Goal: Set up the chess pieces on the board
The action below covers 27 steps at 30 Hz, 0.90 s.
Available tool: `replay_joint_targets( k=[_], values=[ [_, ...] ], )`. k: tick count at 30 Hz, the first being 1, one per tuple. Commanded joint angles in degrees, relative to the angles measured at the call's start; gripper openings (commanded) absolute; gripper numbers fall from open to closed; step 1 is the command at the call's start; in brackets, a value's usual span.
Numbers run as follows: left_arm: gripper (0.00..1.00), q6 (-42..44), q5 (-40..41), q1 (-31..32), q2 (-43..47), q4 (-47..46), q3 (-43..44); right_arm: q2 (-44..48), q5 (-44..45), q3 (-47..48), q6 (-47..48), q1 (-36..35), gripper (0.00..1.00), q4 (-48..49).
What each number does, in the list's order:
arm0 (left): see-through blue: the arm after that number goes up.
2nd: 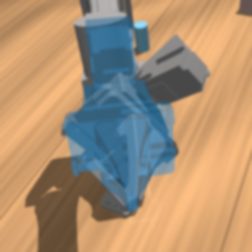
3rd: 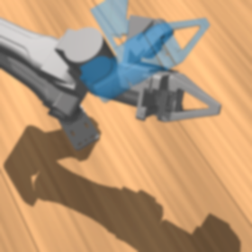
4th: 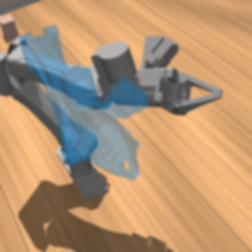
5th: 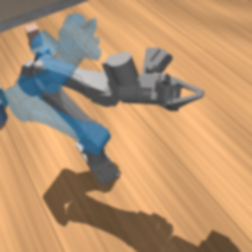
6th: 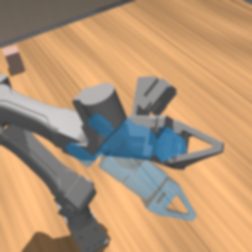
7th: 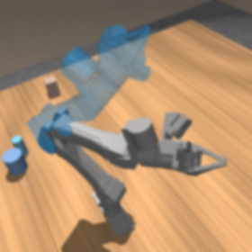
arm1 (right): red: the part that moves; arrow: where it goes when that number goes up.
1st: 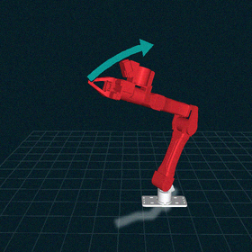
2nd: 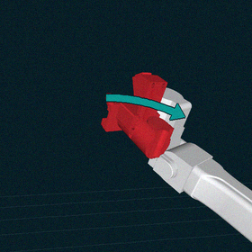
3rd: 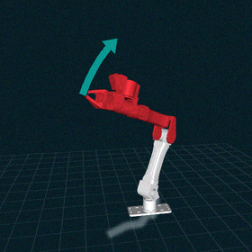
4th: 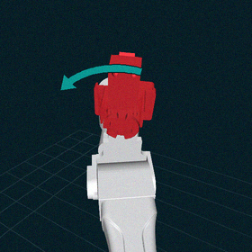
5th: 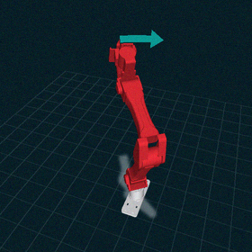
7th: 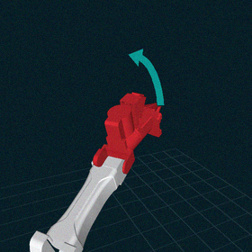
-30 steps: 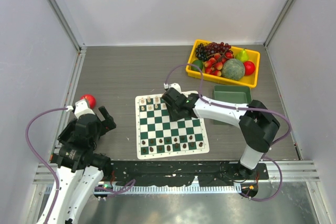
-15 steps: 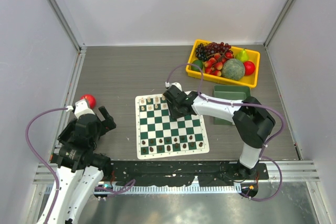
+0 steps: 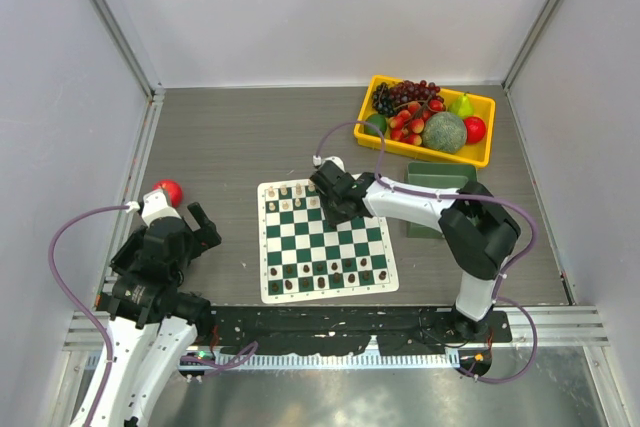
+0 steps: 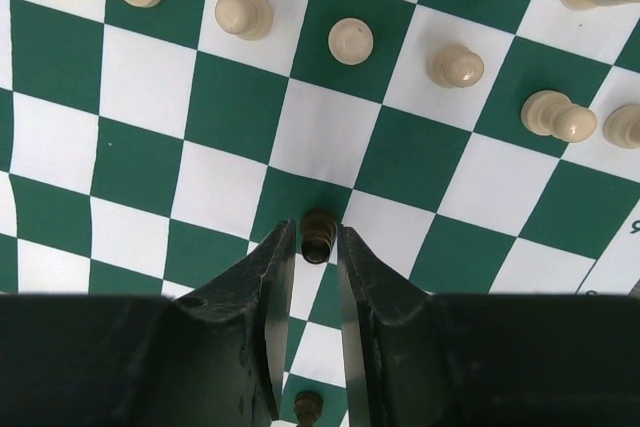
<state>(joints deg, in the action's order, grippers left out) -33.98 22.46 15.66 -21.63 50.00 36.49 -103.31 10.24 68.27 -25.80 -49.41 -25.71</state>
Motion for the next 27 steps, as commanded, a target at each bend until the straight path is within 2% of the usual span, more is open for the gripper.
replay_joint_targets(
  k=[1, 8, 11, 16, 21, 27],
  values=[
    [0.99, 0.3, 0.0, -0.3, -0.2, -1.6, -0.1, -0.5, -0.6, 2.3, 0.6, 0.3, 0.29, 1.3],
    [0.99, 0.3, 0.0, -0.3, -0.2, -1.6, -0.1, -0.9, -0.8, 2.2, 0.6, 0.3, 0.28, 1.3],
    [0.99, 0.3, 0.0, -0.3, -0.2, -1.5, -0.1, -0.3, -0.5, 2.0, 0.8, 0.2, 0.21, 1.3],
    [0.99, 0.3, 0.0, -0.3, -0.3, -1.7, -0.2, 2.2, 0.1, 1.6, 0.7, 0.3, 0.16, 0.5],
    [0.99, 0.3, 0.0, -0.2, -0.3, -1.6, -0.1, 9.5, 2.1, -0.9, 0.1, 0.3, 0.16, -0.6],
    [0.99, 0.5, -0.5, -0.3, -0.5, -1.7, -0.1, 19.6, 5.9, -8.4, -1.5, 0.3, 0.15, -2.8]
  ],
)
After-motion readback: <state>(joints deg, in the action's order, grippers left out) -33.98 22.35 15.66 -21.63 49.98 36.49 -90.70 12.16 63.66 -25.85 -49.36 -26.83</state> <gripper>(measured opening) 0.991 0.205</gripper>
